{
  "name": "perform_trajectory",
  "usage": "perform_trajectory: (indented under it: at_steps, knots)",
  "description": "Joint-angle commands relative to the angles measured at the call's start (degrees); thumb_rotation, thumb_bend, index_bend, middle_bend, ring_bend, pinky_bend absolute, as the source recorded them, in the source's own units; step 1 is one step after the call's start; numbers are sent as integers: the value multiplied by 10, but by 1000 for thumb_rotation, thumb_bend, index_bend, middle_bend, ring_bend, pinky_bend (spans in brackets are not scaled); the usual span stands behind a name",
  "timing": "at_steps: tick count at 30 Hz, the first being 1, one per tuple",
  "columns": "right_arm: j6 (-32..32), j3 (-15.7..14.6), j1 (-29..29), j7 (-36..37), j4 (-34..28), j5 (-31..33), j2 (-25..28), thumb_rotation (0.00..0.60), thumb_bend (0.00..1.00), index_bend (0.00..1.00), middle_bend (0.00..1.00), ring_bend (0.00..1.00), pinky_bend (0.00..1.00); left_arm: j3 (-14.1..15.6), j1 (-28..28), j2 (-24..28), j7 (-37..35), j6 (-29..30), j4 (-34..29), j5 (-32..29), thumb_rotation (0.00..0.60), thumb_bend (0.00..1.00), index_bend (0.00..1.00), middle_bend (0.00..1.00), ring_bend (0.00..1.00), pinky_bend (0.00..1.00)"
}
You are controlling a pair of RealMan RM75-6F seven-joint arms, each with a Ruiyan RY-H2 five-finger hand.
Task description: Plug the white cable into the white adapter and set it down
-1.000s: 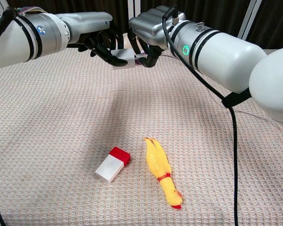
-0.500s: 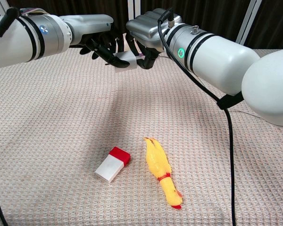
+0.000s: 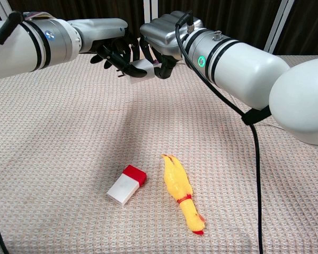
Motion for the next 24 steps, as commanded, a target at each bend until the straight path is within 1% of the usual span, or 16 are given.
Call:
perform_trajectory:
  at_steps: [1, 5, 7, 9, 11, 13, 16, 19, 22, 24]
  knots:
    - [2, -1, -2, -1, -3, 1, 3, 600, 360, 585, 516, 372, 411, 4, 2, 2, 0, 2, 1, 6, 398, 295, 578, 545, 701, 817]
    - [7, -3, -8, -1, -11, 3, 11, 600, 283, 497, 474, 354, 409, 12, 7, 4, 1, 9, 5, 22, 395, 294, 577, 545, 699, 817]
    - [9, -3, -11, 1, -16, 4, 14, 600, 221, 421, 457, 345, 405, 15, 10, 5, -2, 11, 6, 28, 396, 295, 577, 545, 699, 817]
    - [11, -4, -14, 3, -21, 5, 19, 600, 180, 353, 435, 332, 395, 17, 13, 5, -5, 12, 7, 35, 399, 294, 578, 545, 699, 817]
    - [12, -4, -18, 8, -29, 5, 22, 600, 148, 293, 396, 304, 381, 19, 16, 4, -8, 12, 10, 40, 400, 294, 578, 545, 700, 817]
    - [13, -5, -21, 13, -35, 3, 25, 600, 101, 211, 327, 254, 357, 20, 17, 2, -11, 11, 13, 42, 400, 294, 577, 545, 700, 817]
    - [16, -9, -27, 23, -49, -4, 29, 600, 80, 115, 243, 181, 312, 24, 19, -5, -13, 8, 23, 48, 399, 295, 577, 545, 699, 817]
    - [18, -10, -36, 39, -69, -11, 37, 600, 76, 23, 153, 84, 228, 29, 21, -13, -17, 4, 36, 53, 403, 295, 577, 545, 699, 816]
    - [28, -18, -51, 59, -98, -32, 56, 600, 77, 0, 95, 25, 177, 37, 25, -29, -23, -4, 64, 61, 425, 295, 577, 542, 696, 806]
    - [40, -24, -66, 73, -120, -48, 74, 600, 77, 0, 81, 14, 166, 44, 27, -42, -27, -9, 87, 69, 452, 294, 577, 539, 688, 800]
